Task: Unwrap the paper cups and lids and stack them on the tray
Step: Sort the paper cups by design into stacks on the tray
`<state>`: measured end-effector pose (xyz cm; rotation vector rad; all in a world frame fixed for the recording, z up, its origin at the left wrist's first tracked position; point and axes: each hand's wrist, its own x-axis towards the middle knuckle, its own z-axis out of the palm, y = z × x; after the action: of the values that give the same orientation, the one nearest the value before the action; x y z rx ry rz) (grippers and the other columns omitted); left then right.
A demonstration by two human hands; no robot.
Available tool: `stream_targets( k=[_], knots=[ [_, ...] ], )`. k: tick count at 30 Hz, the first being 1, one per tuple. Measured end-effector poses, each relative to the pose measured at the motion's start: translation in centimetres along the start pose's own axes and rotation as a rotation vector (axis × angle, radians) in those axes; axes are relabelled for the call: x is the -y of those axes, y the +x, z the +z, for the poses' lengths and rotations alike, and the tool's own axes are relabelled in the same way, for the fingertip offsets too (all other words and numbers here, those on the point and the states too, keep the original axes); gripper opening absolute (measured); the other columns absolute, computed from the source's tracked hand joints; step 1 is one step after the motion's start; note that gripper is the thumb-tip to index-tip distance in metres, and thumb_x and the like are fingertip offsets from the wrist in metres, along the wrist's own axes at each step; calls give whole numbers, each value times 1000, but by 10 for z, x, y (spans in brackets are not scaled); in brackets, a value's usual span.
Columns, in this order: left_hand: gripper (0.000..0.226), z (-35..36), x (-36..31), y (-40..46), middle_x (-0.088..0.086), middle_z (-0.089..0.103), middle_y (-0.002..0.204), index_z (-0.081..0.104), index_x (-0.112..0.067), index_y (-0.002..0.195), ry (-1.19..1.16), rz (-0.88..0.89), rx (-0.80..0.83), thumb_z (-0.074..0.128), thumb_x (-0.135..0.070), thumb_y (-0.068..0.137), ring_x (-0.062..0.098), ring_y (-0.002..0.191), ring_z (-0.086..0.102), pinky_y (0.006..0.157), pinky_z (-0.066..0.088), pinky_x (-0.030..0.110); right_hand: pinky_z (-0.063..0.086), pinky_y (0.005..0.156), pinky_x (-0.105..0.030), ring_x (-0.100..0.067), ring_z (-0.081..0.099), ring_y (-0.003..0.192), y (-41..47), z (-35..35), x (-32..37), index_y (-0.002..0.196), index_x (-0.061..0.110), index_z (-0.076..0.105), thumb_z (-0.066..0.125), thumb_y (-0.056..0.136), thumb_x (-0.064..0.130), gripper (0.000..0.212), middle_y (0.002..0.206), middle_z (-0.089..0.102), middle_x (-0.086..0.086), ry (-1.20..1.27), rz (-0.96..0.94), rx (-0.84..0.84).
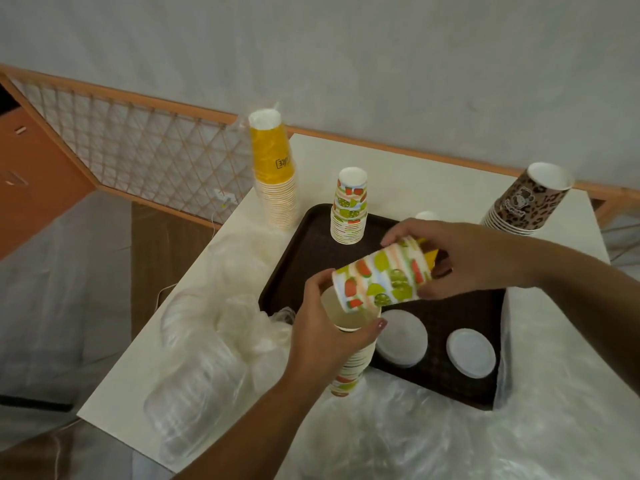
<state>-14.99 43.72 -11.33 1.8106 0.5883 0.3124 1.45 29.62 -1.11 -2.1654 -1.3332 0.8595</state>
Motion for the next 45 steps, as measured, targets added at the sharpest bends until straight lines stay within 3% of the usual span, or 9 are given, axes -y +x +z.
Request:
stream_targets(
  k=[4,14,22,27,31,33,36,39,45],
  knots=[
    [82,-3,0,2,-26,53,109,40,-34,124,2,-5,-1,88,-32,57,-8,103,52,76,47,11,42,75,-7,3,52,98,18,18,-12,118,36,40,83,67,30,67,112,51,16,-201,20,57],
    [86,-6,7,10,-28,51,109,33,-43,123,55,-2,57,88,-34,57,-11,103,48,76,44,3,46,100,-37,-15,55,115,149,-2,-34,137,16,32,70,83,23,66,130,54,0,597,22,-653],
    [86,-7,11,13,-31,50,110,35,-44,122,57,27,82,88,-41,54,-14,106,44,81,43,3,50,91,-32,-16,58,105,201,4,-59,130,20,38,80,73,23,71,115,56,3,542,82,-947],
    [88,-8,10,12,-33,52,112,38,-43,121,31,33,79,88,-45,49,-8,108,49,88,46,14,37,95,-23,-25,49,121,204,11,-70,138,14,45,65,88,27,56,134,50,-8,5,88,-821],
    [91,-6,10,11,-26,56,112,37,-40,122,30,53,74,90,-41,49,-7,107,50,87,43,7,32,110,-39,-25,31,138,185,9,-49,148,19,27,68,83,38,79,149,35,-7,-113,160,-779],
    [93,-6,9,10,-24,55,113,35,-39,124,29,59,77,91,-37,50,-6,107,50,85,41,4,31,101,-22,-18,39,132,159,10,-19,143,20,36,70,81,40,73,145,39,-3,-62,98,-794],
    [93,-4,8,8,-23,54,113,33,-43,120,23,72,64,92,-36,48,-9,106,50,83,40,1,35,88,-16,-6,50,110,103,16,25,133,22,50,60,83,50,58,130,52,6,-100,68,-379],
    [92,-2,9,6,-25,53,112,33,-45,117,13,83,51,92,-34,47,-13,105,50,81,42,3,45,95,-28,-10,52,112,58,38,42,137,28,42,56,73,69,77,127,51,8,-232,146,56],
    [116,3,10,0,-31,46,116,18,-43,134,15,56,100,92,-32,46,-10,109,48,82,42,3,43,97,-29,-8,48,114,31,68,41,132,30,43,67,75,57,67,121,51,11,-327,136,54]
  ],
)
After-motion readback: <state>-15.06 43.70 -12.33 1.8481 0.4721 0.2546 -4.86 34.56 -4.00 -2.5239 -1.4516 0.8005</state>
